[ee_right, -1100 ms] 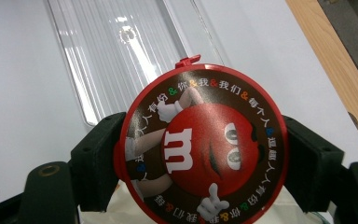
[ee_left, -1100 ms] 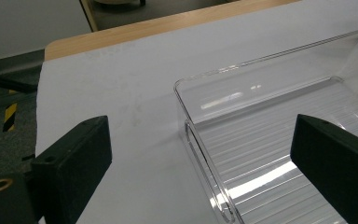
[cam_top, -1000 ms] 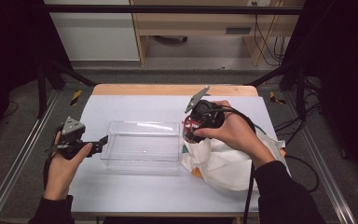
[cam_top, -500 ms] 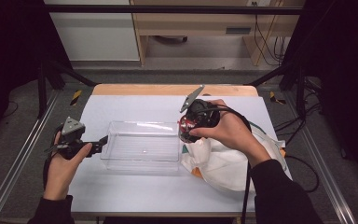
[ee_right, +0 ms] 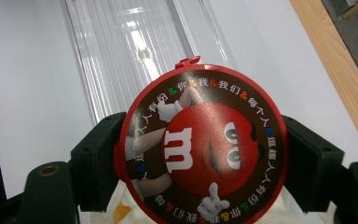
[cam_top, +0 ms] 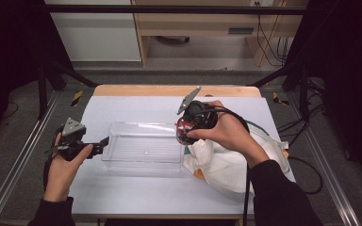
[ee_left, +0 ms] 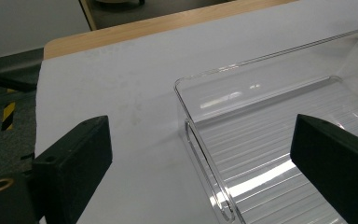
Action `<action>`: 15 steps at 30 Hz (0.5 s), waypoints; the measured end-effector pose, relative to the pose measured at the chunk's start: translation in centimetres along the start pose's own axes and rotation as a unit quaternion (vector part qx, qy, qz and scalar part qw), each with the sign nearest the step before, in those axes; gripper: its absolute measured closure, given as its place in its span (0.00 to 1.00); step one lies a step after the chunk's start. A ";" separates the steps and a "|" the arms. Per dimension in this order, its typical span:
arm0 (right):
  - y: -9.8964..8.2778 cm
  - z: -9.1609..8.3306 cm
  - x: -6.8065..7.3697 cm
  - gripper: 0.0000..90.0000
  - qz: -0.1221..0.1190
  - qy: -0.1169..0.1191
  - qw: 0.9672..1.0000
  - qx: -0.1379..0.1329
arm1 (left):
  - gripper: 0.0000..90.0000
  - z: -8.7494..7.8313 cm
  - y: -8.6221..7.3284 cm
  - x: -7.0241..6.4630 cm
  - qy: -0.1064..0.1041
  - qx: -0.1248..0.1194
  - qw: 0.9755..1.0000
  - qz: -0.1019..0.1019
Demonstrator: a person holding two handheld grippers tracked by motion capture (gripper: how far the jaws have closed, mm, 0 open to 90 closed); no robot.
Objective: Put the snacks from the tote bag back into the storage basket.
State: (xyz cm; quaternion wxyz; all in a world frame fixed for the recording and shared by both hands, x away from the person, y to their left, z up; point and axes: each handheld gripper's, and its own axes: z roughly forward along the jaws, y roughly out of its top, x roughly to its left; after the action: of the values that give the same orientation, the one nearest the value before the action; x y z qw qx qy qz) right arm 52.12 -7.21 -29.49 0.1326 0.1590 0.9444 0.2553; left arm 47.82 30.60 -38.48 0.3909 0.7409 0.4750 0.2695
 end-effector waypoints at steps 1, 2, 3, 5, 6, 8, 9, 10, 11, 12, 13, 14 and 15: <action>0.0 0.0 0.0 0.27 0.000 0.000 1.000 0.000 | 0.06 0.0 0.0 0.0 0.000 0.000 1.000 0.000; 0.1 0.1 0.0 0.27 -0.003 0.001 1.000 0.000 | 0.06 0.0 0.0 0.0 0.000 0.000 1.000 0.000; 0.1 0.1 0.0 0.27 -0.002 0.002 1.000 0.000 | 0.06 0.0 0.0 0.0 0.000 0.001 1.000 0.000; 0.3 0.3 0.1 0.27 -0.001 0.003 1.000 0.003 | 0.06 0.0 0.0 0.0 -0.001 0.001 1.000 0.000; 0.4 0.5 0.1 0.27 -0.005 0.004 1.000 0.003 | 0.06 0.0 0.0 0.0 -0.001 0.001 1.000 0.000; 0.4 0.6 0.1 0.27 -0.004 0.005 1.000 0.004 | 0.06 0.0 0.0 0.0 -0.001 0.000 1.000 0.000; 0.5 0.7 0.1 0.27 -0.007 0.006 1.000 0.005 | 0.06 -0.1 0.0 0.0 -0.002 0.002 1.000 0.001; 0.5 0.8 0.1 0.27 -0.003 0.006 1.000 0.008 | 0.06 -0.1 0.0 0.0 -0.002 0.002 1.000 0.001; 0.5 0.9 0.1 0.27 -0.007 0.006 1.000 0.005 | 0.06 -0.1 0.0 0.1 -0.002 0.003 1.000 0.001; 0.6 1.1 0.0 0.27 -0.006 0.007 1.000 0.009 | 0.06 -0.1 0.0 0.1 -0.002 0.004 1.000 0.000; 0.6 1.1 0.0 0.27 -0.006 0.007 1.000 0.009 | 0.06 -0.1 0.0 0.1 -0.002 0.004 1.000 0.000; 0.7 1.4 -0.1 0.27 -0.005 0.005 1.000 0.009 | 0.06 0.0 -0.1 0.1 -0.002 0.002 1.000 -0.002; 0.8 1.5 -0.1 0.27 -0.006 0.007 1.000 0.010 | 0.06 0.0 -0.1 0.1 -0.002 0.002 1.000 -0.002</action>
State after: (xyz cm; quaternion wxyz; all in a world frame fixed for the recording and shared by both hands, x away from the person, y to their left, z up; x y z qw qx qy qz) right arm 52.93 -5.96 -30.32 0.1263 0.1530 0.9487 0.2460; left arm 47.82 30.72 -38.55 0.3905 0.7416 0.4761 0.2662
